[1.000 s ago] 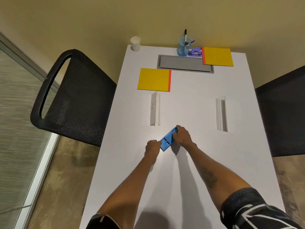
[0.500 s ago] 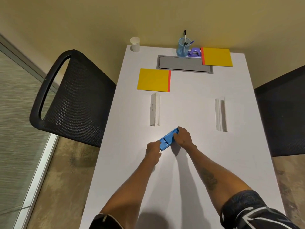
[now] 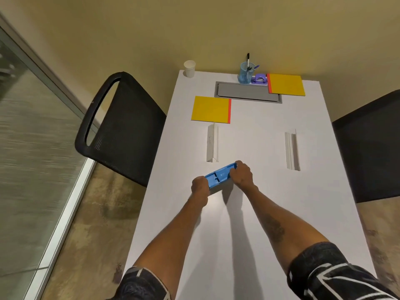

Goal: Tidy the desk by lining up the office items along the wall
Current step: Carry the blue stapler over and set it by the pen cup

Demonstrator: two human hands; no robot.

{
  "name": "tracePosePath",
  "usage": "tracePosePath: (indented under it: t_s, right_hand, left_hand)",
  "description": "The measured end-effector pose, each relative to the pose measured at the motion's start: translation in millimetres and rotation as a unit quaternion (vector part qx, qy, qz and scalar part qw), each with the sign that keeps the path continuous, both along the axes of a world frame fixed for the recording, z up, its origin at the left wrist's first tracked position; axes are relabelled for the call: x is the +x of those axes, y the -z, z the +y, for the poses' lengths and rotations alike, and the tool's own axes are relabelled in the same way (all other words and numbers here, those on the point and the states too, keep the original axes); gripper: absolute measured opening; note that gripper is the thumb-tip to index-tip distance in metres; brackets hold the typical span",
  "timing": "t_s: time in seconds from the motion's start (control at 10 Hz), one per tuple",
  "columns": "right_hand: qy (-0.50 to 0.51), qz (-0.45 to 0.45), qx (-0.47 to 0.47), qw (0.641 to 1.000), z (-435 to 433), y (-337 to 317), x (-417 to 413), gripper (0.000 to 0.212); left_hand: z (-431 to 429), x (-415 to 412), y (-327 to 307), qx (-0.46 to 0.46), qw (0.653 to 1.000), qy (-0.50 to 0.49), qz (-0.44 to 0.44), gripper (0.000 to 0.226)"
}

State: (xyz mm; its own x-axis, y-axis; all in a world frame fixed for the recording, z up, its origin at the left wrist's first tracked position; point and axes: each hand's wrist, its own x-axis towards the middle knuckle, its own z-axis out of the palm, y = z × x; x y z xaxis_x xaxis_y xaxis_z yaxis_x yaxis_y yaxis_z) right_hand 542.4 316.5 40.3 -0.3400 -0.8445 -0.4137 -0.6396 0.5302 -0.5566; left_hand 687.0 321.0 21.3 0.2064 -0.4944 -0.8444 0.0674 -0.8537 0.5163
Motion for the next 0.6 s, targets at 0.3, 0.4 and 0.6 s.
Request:
tracePosePath:
  t_s: [0.3,0.4,0.6]
  right_hand:
    - [0.021,0.001,-0.026,0.999,49,-48,73,0.029]
    - [0.024,0.004,-0.037,0.999,70,-64,109,0.029]
    - [0.024,0.001,-0.052,0.998,112,-96,195,0.029]
  left_hand:
    - [37,77,-60,-0.043,0.993,0.091,-0.064,0.030]
    - [55,114,-78,-0.062,0.992,0.090,-0.056,0.031]
    - [89,198,-97,-0.077,0.996,0.039,-0.017,0.038]
